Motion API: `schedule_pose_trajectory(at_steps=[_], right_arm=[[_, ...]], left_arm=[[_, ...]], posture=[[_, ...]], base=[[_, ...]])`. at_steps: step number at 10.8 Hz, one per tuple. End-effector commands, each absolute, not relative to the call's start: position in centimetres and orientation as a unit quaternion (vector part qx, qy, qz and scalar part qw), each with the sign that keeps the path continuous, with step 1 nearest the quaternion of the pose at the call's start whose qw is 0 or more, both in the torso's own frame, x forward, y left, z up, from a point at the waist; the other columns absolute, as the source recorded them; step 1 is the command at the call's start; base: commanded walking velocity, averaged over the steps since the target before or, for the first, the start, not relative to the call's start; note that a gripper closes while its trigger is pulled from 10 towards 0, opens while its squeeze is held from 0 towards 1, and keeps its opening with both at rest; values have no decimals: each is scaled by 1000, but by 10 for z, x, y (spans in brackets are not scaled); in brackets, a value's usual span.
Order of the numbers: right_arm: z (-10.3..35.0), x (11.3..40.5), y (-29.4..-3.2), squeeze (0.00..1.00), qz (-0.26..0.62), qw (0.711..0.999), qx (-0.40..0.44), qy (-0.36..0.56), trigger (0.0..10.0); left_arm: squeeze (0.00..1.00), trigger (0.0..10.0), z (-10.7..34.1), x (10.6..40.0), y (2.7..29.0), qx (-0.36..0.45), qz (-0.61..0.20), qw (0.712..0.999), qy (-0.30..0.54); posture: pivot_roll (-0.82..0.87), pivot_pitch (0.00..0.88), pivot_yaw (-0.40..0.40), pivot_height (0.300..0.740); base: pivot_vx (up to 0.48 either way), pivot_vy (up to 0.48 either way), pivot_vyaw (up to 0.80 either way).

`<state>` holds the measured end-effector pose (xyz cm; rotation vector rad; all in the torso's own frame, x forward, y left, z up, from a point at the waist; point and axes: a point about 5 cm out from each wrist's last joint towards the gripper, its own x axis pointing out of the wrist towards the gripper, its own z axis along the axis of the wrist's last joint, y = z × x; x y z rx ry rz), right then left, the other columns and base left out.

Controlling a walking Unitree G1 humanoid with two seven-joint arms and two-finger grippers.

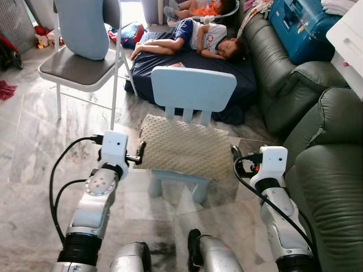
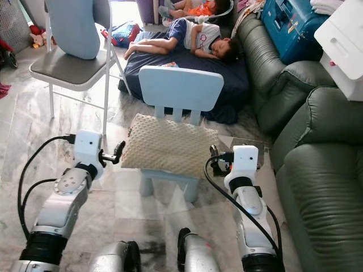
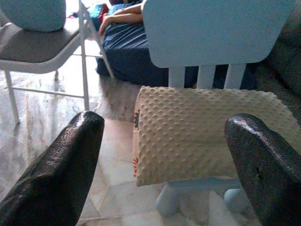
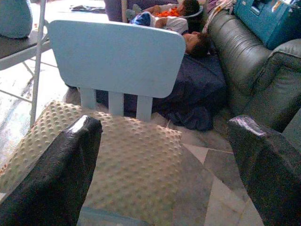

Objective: Move the pillow to the sofa

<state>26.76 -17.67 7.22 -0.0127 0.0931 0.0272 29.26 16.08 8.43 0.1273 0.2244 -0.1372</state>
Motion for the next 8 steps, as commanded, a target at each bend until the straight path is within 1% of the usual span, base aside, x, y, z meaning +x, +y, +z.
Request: schedule_pose_trajectory(at_steps=[1, 2, 8], right_arm=[[70, 265, -179, 0, 10, 999, -5, 52, 10000], [70, 265, -179, 0, 10, 999, -5, 52, 10000], [70, 267, -179, 0, 14, 998, -4, 54, 10000]], left_arm=[[0, 10000, 83, 292, 162, 67, -69, 988, 118], [0, 10000, 83, 293, 162, 68, -69, 988, 118], [0, 10000, 82, 294, 167, 73, -43, 990, 114]], posture=[[-73, 148, -39, 740], [-73, 147, -39, 740], [-73, 143, -47, 740]], base=[[0, -262, 0], [0, -259, 0], [0, 0, 0]])
